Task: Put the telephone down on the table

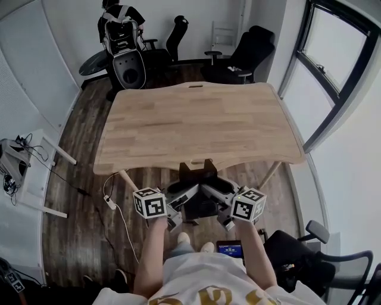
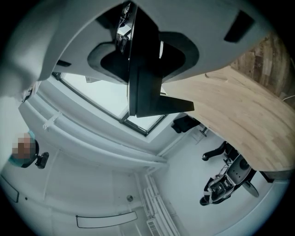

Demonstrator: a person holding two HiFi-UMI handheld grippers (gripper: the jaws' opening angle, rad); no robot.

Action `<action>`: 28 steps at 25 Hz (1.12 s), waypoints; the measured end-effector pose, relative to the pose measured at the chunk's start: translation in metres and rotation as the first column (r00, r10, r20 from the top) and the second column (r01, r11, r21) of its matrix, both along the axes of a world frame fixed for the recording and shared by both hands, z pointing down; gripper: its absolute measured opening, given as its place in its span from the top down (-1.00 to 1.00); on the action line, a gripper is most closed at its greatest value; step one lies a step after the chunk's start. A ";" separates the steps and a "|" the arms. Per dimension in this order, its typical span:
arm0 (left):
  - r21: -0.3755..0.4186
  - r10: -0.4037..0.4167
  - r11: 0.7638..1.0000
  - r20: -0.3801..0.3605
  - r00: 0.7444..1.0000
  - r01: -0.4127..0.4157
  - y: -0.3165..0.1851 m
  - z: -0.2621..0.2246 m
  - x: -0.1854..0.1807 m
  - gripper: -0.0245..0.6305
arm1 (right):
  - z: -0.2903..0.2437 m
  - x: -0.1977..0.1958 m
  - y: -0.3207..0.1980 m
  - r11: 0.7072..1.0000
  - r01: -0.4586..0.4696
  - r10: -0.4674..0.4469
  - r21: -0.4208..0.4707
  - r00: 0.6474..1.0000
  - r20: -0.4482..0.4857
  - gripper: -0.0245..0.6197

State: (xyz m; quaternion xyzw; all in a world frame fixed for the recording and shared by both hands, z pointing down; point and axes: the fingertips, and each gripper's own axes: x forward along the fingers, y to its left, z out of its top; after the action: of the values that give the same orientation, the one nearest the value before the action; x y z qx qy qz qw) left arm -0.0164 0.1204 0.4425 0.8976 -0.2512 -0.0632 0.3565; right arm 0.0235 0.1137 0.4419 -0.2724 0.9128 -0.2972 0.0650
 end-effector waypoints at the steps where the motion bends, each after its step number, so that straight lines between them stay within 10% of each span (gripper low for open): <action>1: 0.003 0.000 1.000 -0.001 1.000 0.000 0.001 -0.001 0.001 0.32 | -0.001 0.001 0.001 1.000 0.000 0.000 0.004 1.000 -0.001 0.17; 14: 0.002 0.026 1.000 0.002 1.000 -0.026 -0.030 0.006 0.018 0.33 | 0.006 0.017 -0.030 1.000 -0.013 0.013 -0.011 1.000 0.005 0.17; 28: -0.016 0.074 0.997 -0.009 0.997 -0.074 -0.183 0.018 0.001 0.33 | 0.018 0.000 -0.181 0.997 -0.059 0.059 -0.045 0.998 -0.009 0.17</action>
State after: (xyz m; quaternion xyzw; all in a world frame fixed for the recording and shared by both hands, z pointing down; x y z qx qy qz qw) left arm -0.0157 -0.0626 0.4602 0.9032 -0.2168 -0.0515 0.3668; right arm 0.0240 -0.0675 0.4603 -0.3018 0.8976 -0.3148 0.0642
